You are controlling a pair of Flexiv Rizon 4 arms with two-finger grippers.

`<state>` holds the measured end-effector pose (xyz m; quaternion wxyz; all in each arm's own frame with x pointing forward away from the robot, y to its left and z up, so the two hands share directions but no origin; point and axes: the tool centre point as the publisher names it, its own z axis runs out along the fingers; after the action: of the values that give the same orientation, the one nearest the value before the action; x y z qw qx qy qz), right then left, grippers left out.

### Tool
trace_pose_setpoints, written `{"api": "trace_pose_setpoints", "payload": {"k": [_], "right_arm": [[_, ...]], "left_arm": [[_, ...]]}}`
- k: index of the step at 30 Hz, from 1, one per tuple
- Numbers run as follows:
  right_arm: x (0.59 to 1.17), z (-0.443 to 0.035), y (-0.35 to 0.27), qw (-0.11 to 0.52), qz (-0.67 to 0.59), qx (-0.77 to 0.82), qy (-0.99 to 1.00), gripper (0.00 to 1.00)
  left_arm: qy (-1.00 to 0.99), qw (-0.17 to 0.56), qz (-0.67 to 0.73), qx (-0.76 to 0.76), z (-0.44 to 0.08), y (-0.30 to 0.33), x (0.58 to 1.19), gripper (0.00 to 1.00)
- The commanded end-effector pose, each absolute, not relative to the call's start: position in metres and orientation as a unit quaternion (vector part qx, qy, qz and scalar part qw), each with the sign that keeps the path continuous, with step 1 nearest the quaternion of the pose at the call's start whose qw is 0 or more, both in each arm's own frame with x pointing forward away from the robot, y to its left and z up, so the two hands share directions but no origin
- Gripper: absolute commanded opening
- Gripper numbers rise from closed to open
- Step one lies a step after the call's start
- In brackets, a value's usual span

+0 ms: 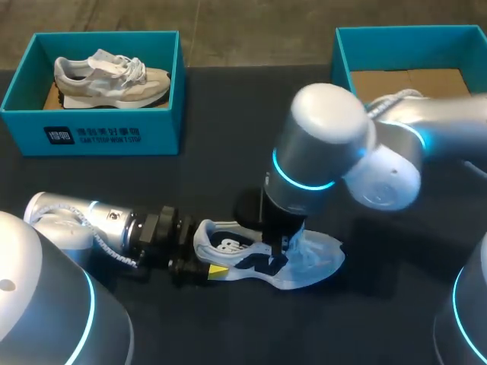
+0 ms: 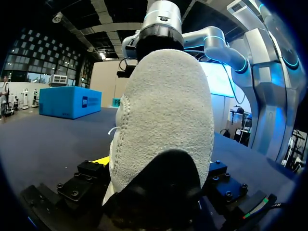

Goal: Take the shoe out of the shoebox, open the shoe tongue, remove and reinsert the insole, then place the shoe into the shoebox

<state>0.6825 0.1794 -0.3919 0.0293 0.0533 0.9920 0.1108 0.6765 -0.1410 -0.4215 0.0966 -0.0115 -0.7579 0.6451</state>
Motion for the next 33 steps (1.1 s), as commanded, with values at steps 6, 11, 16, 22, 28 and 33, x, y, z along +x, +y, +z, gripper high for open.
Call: {"api": "trace_pose_setpoints", "payload": {"k": [6,11,16,22,28,33], "right_arm": [[0.674,-0.373,0.157,0.08,0.181,0.042,0.979,0.0],[0.678,-0.366,0.157,0.092,0.201,0.033,0.975,0.0],[0.68,-0.359,0.157,0.106,0.223,0.022,0.969,0.0],[0.684,-0.347,0.158,0.124,0.252,0.001,0.96,0.0],[0.689,-0.335,0.164,0.133,0.258,-0.011,0.957,0.0],[0.695,-0.332,0.171,0.13,0.267,-0.026,0.955,0.0]], "left_arm": [[-0.758,0.096,0.645,-0.01,-0.422,-0.141,0.677,0.0],[-0.758,0.096,0.645,-0.01,-0.422,-0.141,0.677,0.0],[-0.758,0.096,0.645,-0.01,-0.422,-0.141,0.677,0.0],[-0.758,0.096,0.645,-0.01,-0.422,-0.141,0.677,0.0],[-0.758,0.096,0.645,-0.01,-0.422,-0.141,0.677,0.0],[-0.758,0.096,0.645,-0.01,-0.422,-0.141,0.677,0.0]]}}
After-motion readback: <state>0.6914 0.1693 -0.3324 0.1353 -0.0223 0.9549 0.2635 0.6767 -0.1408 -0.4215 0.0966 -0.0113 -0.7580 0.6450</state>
